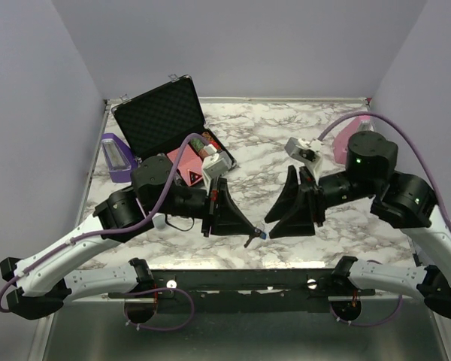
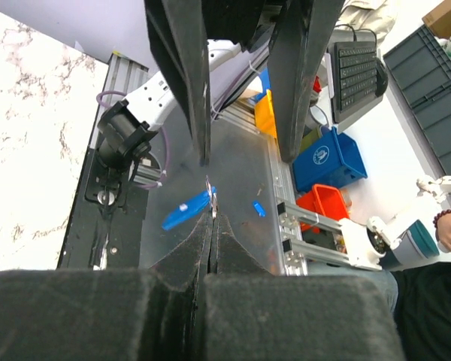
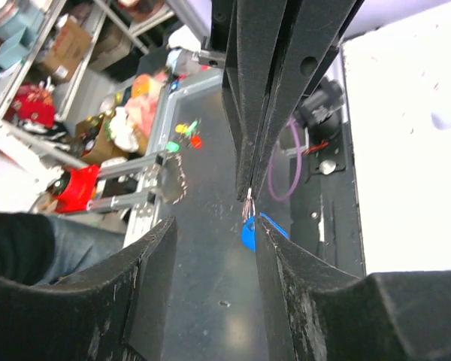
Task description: Remove the keys from the keyring
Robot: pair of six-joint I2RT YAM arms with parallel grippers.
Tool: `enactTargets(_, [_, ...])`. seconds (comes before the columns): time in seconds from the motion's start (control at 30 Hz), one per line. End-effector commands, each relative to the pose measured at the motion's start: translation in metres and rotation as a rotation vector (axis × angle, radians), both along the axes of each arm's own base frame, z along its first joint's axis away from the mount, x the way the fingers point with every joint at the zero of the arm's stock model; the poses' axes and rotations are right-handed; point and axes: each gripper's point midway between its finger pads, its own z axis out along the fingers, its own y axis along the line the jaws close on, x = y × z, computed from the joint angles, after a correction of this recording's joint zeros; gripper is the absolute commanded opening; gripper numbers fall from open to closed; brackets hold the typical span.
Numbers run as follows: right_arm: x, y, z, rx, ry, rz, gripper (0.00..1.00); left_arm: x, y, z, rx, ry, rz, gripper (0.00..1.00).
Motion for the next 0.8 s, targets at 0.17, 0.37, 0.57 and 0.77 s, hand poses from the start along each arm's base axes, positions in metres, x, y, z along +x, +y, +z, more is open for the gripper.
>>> enactTargets(0.17, [0.029,-0.014,0.036,0.171,-0.071,-0.311,0.55,0.005,0.006,0.022,-0.123,-0.017,0.063,0.00])
enactTargets(0.37, [0.010,-0.009,0.036,0.218,0.039,-0.212,0.55,0.016,0.007,0.026,-0.147,-0.026,0.139,0.00])
enactTargets(0.57, [0.005,0.001,0.028,0.210,0.136,-0.151,0.55,0.022,0.005,0.027,-0.137,-0.046,0.166,0.00])
enactTargets(0.77, [0.008,0.007,0.030,0.220,0.145,-0.146,0.56,0.023,0.006,0.026,-0.137,-0.052,0.169,0.00])
